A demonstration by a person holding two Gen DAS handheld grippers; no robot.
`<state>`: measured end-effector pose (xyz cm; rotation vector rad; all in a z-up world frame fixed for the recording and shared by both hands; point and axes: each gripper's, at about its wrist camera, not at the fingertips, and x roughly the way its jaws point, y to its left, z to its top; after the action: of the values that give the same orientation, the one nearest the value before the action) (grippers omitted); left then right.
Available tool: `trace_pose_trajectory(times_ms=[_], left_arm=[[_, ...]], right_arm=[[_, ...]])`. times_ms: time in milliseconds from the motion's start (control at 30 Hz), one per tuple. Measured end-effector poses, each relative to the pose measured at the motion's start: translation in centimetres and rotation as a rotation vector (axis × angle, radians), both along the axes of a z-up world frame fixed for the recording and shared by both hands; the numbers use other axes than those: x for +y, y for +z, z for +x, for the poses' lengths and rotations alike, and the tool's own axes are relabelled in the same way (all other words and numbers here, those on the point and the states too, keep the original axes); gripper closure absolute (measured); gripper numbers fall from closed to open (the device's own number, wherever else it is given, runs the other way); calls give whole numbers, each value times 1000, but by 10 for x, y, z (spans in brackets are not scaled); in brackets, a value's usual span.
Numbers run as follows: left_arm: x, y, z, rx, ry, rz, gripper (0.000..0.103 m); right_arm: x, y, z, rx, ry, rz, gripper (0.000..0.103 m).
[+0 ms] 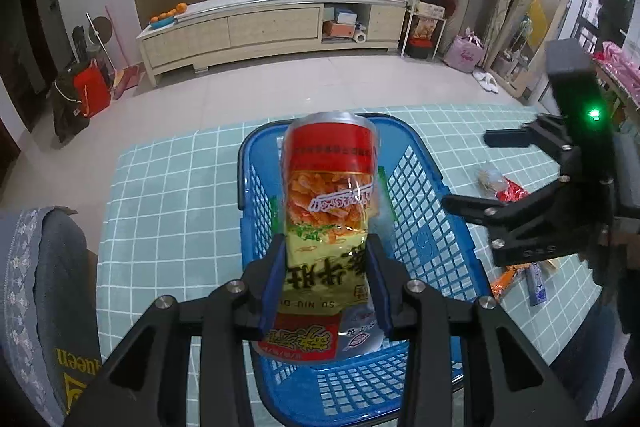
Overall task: Organize snacks
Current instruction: 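Carry both snacks over the basket and open the right gripper to drop the cracker pack, then lower the red-and-yellow snack bag into the basket and open the left gripper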
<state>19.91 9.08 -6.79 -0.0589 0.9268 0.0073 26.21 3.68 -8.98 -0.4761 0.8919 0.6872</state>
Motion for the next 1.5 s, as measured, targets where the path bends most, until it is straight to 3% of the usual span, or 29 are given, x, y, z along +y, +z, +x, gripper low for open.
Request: trace_pose_trajectory(times_ms=[333, 767, 1000, 1200, 1267, 1500], left_arm=[[-16, 1, 16, -4, -43, 4, 66], [-14, -6, 70, -41, -240, 168, 66], [-12, -19, 98, -21, -353, 211, 65], [-16, -37, 115, 19, -368, 241, 52], [-14, -40, 117, 38, -348, 244, 39], [-19, -34, 103, 46, -334, 224, 28]], right_arm=[[-25, 9, -4, 52, -168, 71, 8], [-24, 5, 22, 95, -249, 163, 8], [-22, -6, 37, 112, -296, 207, 8], [-24, -21, 45, 151, -323, 215, 8], [-28, -23, 46, 158, -331, 217, 8], [-38, -19, 40, 165, -335, 221, 8]])
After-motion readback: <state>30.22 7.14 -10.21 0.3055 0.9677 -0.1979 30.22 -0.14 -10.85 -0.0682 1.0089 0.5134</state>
